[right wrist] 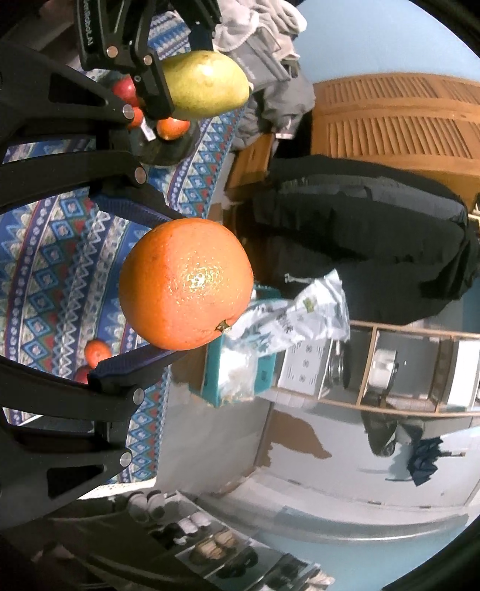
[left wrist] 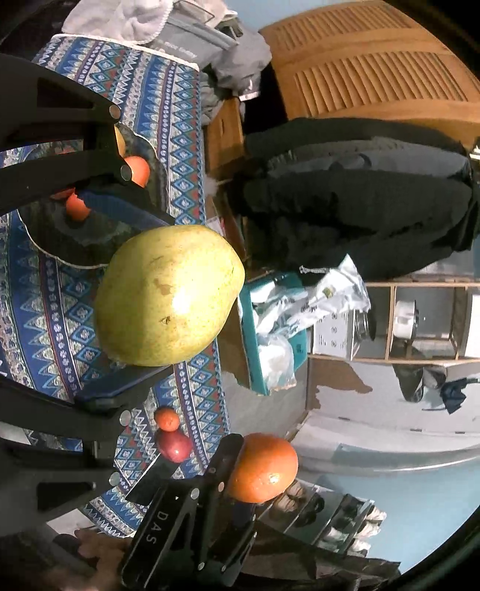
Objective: Organize fruits
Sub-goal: 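Lift and carry the pear with the left tool toward the bowl while the right tool carries the orange, then lower the pear into the glass bowl and open the left tool while the right tool releases the orange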
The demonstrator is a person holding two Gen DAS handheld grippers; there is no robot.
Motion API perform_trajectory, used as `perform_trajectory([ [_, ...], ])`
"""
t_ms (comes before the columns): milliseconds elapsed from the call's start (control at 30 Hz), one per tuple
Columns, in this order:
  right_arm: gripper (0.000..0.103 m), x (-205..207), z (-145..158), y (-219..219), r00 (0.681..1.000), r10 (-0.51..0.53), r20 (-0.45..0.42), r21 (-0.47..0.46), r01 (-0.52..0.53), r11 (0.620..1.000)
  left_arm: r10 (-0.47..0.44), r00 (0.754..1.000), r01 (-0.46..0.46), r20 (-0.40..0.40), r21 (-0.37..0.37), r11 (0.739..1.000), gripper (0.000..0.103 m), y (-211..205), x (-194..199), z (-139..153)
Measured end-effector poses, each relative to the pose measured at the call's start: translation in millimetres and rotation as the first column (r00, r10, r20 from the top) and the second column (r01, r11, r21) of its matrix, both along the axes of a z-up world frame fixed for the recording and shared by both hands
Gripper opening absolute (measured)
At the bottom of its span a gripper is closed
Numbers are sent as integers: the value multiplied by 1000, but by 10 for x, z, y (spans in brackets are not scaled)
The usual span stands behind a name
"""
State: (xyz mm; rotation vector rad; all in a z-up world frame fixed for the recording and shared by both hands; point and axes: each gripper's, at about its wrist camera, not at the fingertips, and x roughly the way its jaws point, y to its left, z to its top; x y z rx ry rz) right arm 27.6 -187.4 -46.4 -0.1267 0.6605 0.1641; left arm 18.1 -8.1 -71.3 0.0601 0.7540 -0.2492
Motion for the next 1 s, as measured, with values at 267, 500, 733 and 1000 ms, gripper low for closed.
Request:
perform_trajectory([
  [267,61,136,-11,314,999,50,-15,16,-50,999,49,999,-50,-20,-12,999,72,266,69,-74],
  [500,61,274,-35,601,995,91,-35,28,-90,996,94,995,-95,-44,-15,995,72,531,121,-189],
  [733,61,410,-162,871,988,133,-74,36,-130,991,147,985,-148,-89,-10,989,72,794,251,-380],
  [1000,61,620,-417,1152,977,163,-136,50,-157,986,192,970,-192,-153,9,981,72,1035,391,-681],
])
